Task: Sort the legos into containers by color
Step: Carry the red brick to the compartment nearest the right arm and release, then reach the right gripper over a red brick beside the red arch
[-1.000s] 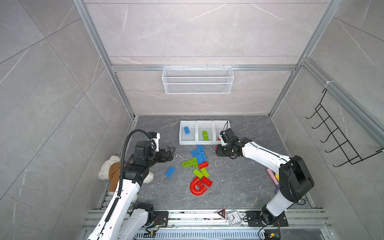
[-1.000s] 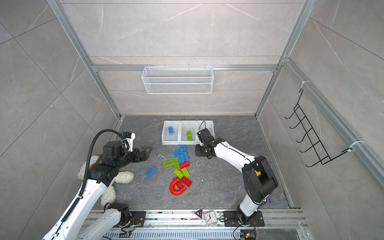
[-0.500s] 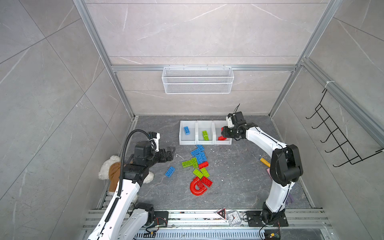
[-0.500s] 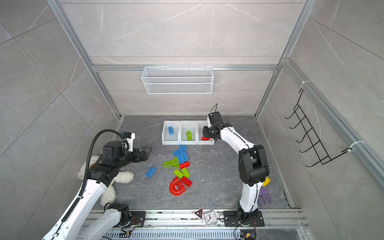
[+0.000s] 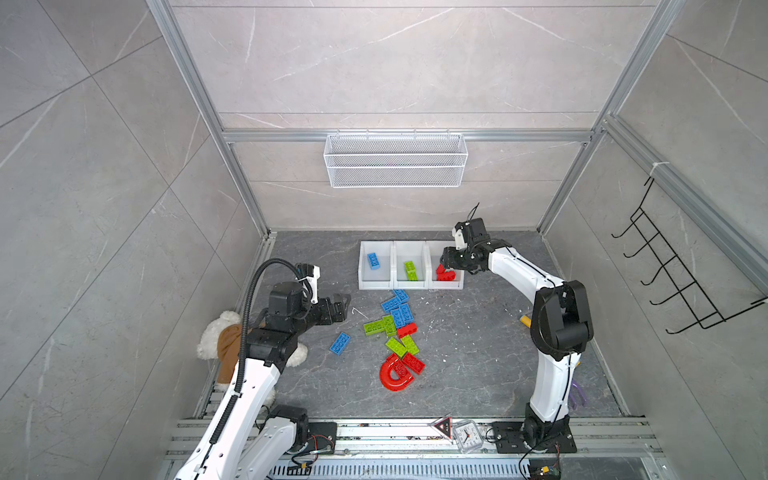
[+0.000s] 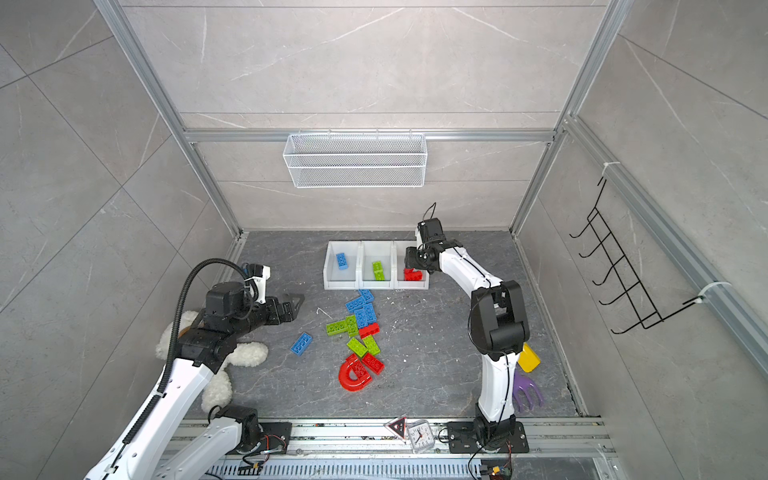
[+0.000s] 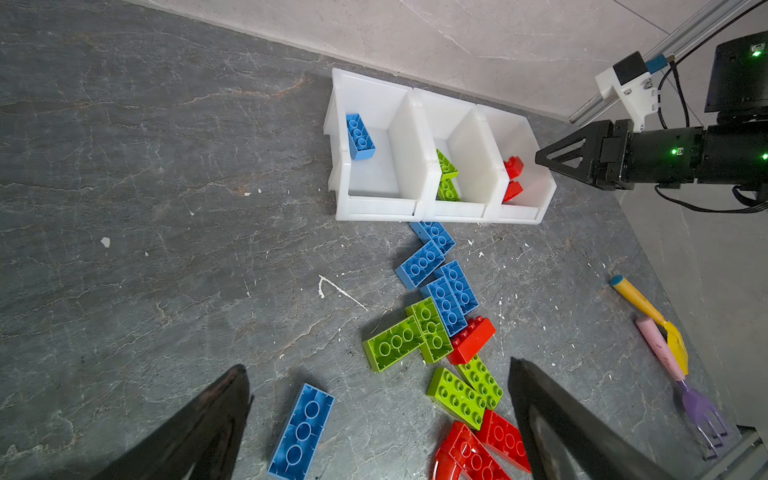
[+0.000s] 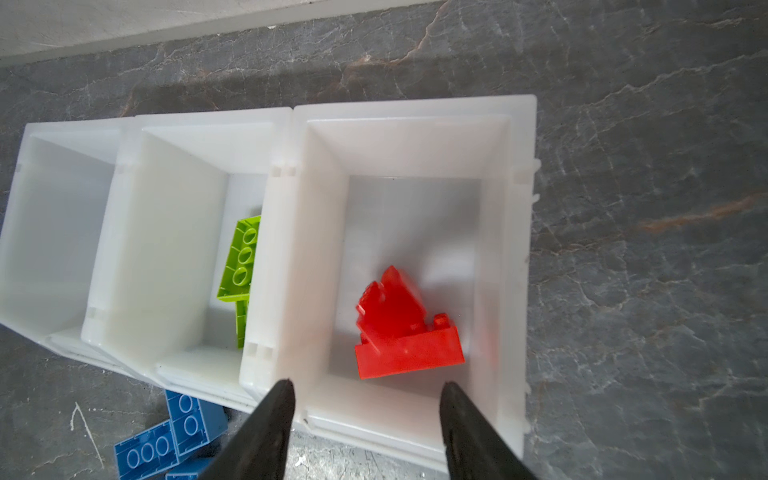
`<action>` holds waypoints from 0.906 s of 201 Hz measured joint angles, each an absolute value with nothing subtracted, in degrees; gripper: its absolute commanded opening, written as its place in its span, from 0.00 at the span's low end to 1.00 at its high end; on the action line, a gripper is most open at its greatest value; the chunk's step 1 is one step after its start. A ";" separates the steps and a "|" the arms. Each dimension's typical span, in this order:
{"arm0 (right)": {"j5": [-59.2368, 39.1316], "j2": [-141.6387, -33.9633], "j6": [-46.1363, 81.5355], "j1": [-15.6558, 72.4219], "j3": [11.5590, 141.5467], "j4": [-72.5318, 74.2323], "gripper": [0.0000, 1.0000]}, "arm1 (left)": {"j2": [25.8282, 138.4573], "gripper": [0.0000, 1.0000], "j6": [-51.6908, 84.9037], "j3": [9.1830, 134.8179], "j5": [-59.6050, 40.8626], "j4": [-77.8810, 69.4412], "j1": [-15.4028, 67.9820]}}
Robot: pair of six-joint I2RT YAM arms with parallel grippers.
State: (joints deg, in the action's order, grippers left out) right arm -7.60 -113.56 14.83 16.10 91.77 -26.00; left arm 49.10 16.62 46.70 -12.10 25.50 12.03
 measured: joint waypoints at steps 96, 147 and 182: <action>-12.43 -83.09 5.08 32.71 64.05 -27.75 0.59 | 49.01 1.00 16.62 46.70 -12.14 25.45 12.03; -9.32 -78.61 5.21 44.73 58.87 -33.23 0.58 | 49.23 1.00 16.62 46.70 -12.16 25.43 12.03; -6.37 -82.81 6.00 51.96 58.89 -34.94 0.57 | 49.47 1.00 16.62 46.70 -12.19 25.43 12.03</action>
State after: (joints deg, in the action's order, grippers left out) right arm -6.37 -82.81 6.00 51.96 58.89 -34.94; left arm 49.47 16.62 46.70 -12.19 25.43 12.03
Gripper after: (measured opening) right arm 0.576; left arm 0.996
